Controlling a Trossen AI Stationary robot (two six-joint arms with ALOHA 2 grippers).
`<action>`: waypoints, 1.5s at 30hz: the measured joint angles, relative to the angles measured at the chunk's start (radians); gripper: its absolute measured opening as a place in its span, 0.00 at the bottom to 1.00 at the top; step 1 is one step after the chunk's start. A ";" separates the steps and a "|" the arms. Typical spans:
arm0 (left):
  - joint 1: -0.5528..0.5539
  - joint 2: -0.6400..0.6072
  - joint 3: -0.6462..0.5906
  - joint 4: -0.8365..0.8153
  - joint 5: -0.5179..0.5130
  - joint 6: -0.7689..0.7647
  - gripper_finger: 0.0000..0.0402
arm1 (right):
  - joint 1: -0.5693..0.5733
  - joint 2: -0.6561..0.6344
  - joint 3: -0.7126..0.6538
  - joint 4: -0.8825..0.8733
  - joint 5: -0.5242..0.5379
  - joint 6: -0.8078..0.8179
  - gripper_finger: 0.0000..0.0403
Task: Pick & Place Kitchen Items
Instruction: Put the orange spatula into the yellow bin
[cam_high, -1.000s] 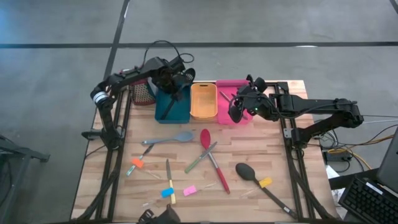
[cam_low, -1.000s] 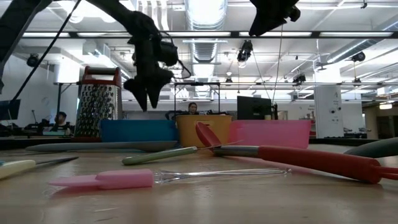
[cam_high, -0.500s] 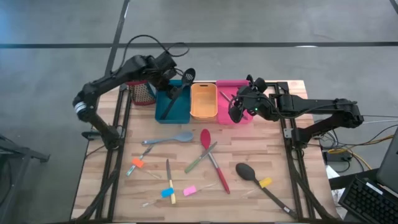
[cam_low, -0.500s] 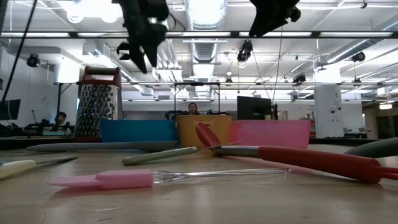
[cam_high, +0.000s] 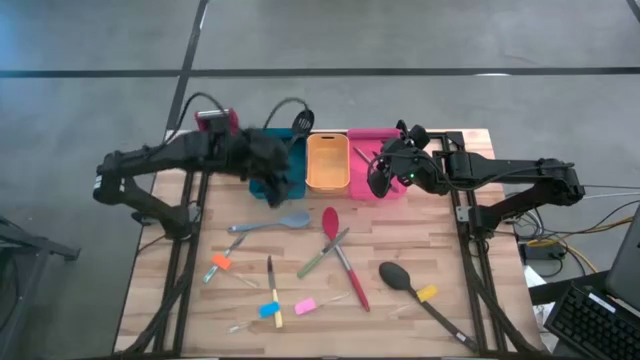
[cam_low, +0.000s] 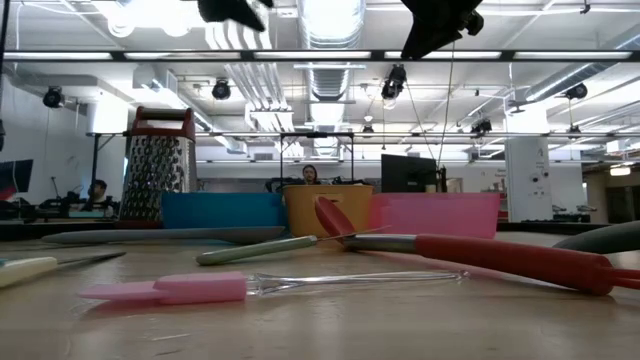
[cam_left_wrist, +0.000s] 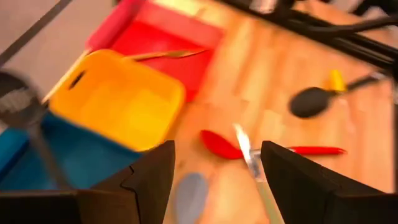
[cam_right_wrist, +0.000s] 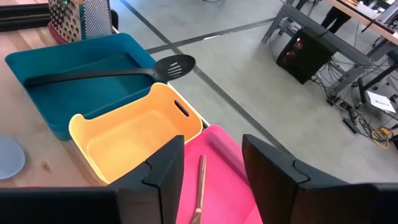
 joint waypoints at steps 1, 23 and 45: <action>-0.033 -0.001 -0.004 0.012 -0.016 0.003 0.61 | 0.000 0.000 0.000 0.000 0.000 0.000 0.37; -0.347 -0.002 -0.319 0.108 -0.123 0.016 0.61 | 0.000 0.000 0.000 -0.029 0.000 0.019 0.29; -0.627 -0.006 -0.649 -0.115 -0.031 -0.401 0.61 | 0.000 0.000 0.000 -0.028 0.000 0.021 0.45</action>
